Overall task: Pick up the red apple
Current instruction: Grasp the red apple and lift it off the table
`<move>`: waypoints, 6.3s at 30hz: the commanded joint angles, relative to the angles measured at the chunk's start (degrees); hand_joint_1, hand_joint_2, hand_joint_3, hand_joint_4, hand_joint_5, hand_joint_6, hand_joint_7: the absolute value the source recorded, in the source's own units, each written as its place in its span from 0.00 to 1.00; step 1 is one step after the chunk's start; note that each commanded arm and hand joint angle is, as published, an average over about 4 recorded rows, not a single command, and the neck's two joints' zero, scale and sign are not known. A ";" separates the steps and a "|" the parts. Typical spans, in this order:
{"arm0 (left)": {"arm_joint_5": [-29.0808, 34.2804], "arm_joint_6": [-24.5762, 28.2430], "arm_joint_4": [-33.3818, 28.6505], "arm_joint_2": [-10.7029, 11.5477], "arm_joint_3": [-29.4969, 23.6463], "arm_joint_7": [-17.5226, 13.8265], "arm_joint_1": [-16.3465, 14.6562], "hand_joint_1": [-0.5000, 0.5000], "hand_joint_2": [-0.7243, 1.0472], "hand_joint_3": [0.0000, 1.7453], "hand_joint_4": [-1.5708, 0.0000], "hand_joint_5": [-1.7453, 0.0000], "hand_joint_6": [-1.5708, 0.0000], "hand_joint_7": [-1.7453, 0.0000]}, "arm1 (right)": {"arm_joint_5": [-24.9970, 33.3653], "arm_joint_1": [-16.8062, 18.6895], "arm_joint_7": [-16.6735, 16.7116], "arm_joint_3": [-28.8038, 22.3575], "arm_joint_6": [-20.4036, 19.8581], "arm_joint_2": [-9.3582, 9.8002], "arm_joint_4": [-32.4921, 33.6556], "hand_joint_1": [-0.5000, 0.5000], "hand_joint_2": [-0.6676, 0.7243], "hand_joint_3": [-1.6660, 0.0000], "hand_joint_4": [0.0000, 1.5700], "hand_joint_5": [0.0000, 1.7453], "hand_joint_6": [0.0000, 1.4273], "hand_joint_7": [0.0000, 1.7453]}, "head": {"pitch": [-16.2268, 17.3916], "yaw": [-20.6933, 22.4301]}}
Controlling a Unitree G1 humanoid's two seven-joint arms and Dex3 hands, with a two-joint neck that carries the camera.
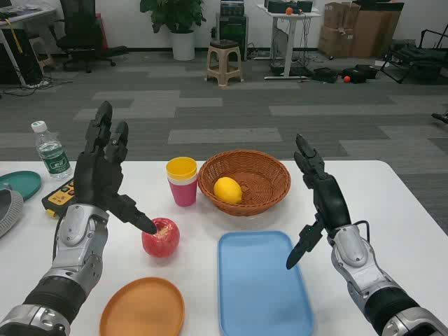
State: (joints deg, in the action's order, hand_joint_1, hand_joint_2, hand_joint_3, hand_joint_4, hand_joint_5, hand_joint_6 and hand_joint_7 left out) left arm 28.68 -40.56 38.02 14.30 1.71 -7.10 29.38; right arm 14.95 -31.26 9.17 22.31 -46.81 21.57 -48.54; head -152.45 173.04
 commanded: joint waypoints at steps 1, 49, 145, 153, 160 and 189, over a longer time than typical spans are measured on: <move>14.73 -13.26 3.64 1.52 23.08 9.71 4.46 0.01 1.00 0.05 1.00 1.00 1.00 1.00 | -6.63 4.63 8.67 -7.45 -10.73 -0.12 11.80 0.04 0.95 1.00 0.00 0.00 0.00 0.00 | -16.50 -16.57; 3.46 -0.46 -8.53 4.48 0.14 2.12 -11.34 0.00 1.00 0.05 1.00 1.00 1.00 1.00 | -7.81 5.00 -5.22 -6.18 2.42 0.76 16.61 0.04 0.86 1.00 0.00 0.00 0.00 0.00 | 13.51 -1.01; -23.85 32.65 20.60 15.89 84.91 -9.11 36.59 0.00 0.24 0.05 1.00 1.00 1.00 1.00 | -1.72 2.79 -2.05 5.16 0.75 5.64 8.55 0.04 0.91 1.00 0.00 0.00 0.00 0.00 | 19.91 24.56; -25.83 31.95 19.26 13.67 87.04 -6.52 37.40 0.00 0.29 0.05 1.00 1.00 1.00 1.00 | -1.17 2.72 -2.03 5.03 0.75 5.86 8.26 0.03 0.91 1.00 0.00 0.00 0.00 0.00 | 20.17 24.13; -27.01 31.77 18.85 11.41 87.98 -4.94 37.51 0.00 0.25 0.05 1.00 1.00 1.00 1.00 | -0.88 2.61 -1.97 5.16 0.75 5.86 7.93 0.04 0.91 1.00 0.00 0.00 0.00 0.00 | 19.14 24.73; -20.99 30.81 26.93 7.28 101.25 0.60 37.77 0.00 0.30 0.04 1.00 1.00 1.00 1.00 | -0.80 2.61 -1.97 5.29 0.75 4.98 7.54 0.04 0.91 1.00 0.00 0.00 0.00 0.00 | 19.09 26.59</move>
State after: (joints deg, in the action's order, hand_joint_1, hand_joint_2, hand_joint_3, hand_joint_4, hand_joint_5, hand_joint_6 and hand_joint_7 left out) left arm 7.38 -9.59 64.79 21.55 102.13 -6.82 66.47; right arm 13.71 -28.76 6.88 27.52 -45.52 26.73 -40.70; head -133.52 199.56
